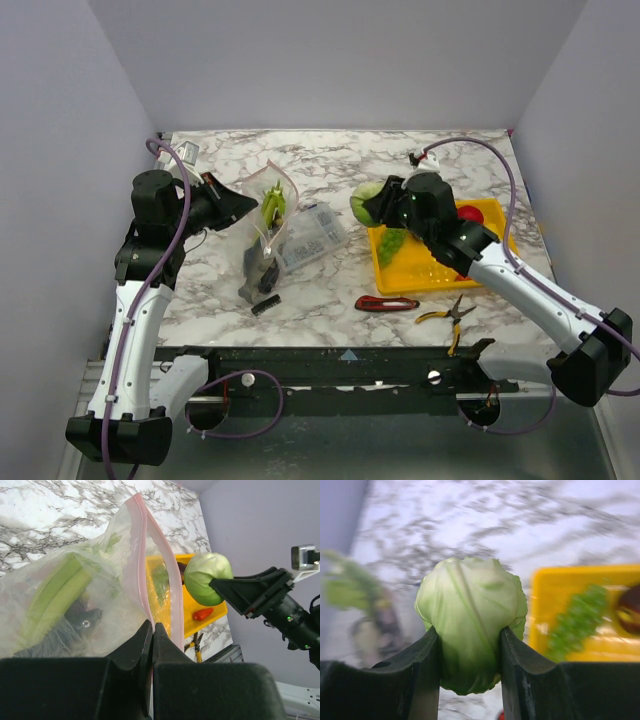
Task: Place the food in the zip-top bag and seal the zipper
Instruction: Place the fake vegetable in the zipper food storage bag.
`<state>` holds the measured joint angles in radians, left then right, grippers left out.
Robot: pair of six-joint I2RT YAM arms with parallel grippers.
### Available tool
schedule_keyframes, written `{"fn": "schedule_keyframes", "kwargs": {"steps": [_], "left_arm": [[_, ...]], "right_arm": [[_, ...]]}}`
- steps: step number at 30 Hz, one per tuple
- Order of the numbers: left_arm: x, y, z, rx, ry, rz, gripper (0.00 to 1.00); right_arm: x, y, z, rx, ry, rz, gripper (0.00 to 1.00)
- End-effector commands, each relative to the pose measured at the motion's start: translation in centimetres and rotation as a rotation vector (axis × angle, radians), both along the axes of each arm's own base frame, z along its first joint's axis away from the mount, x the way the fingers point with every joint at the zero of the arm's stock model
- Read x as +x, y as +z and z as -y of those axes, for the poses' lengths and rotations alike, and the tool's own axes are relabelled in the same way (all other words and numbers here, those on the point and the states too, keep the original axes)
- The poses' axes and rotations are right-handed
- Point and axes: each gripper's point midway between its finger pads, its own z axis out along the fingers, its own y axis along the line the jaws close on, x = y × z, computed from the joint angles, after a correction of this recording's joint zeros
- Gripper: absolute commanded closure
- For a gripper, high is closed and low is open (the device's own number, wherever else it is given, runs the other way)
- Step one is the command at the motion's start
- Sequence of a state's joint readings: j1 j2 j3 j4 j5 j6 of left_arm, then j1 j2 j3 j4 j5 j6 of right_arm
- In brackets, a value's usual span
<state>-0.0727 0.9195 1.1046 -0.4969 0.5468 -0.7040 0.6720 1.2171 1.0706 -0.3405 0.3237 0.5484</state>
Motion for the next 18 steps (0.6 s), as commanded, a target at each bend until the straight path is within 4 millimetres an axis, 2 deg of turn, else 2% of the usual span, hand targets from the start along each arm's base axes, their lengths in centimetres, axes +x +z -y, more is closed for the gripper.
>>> {"fn": "schedule_keyframes", "kwargs": {"steps": [1,5,8,10,12,15,18], "left_arm": [[0.1,0.5,0.2,0.003,-0.012,0.036,1.00],[0.1,0.6,0.2,0.001,-0.014,0.038,1.00],[0.2,0.6,0.2,-0.001,-0.016,0.036,1.00],[0.1,0.8,0.2,0.000,-0.013,0.039,1.00],[0.1,0.9,0.2,0.001,-0.012,0.041,1.00],[0.1,1.0,0.1,0.001,-0.010,0.043,1.00],[0.1,1.2,0.2,-0.002,-0.012,0.048,1.00]], "right_arm": [[-1.6,10.9,-8.6,0.362,0.434,0.284,0.95],[-3.2,16.4,-12.7,0.573,0.674,0.432,0.95],[-3.0,18.3,-15.0,0.685,0.760,0.428,0.96],[-2.6,18.4,-16.8,0.727,0.797,0.392,0.97],[-2.4,17.6,-18.5,0.727,0.827,0.344,0.97],[-2.1,15.1,-20.7,0.666,0.828,0.254,0.98],[-2.0,12.2,-21.5,0.583,0.790,0.188,0.98]]}}
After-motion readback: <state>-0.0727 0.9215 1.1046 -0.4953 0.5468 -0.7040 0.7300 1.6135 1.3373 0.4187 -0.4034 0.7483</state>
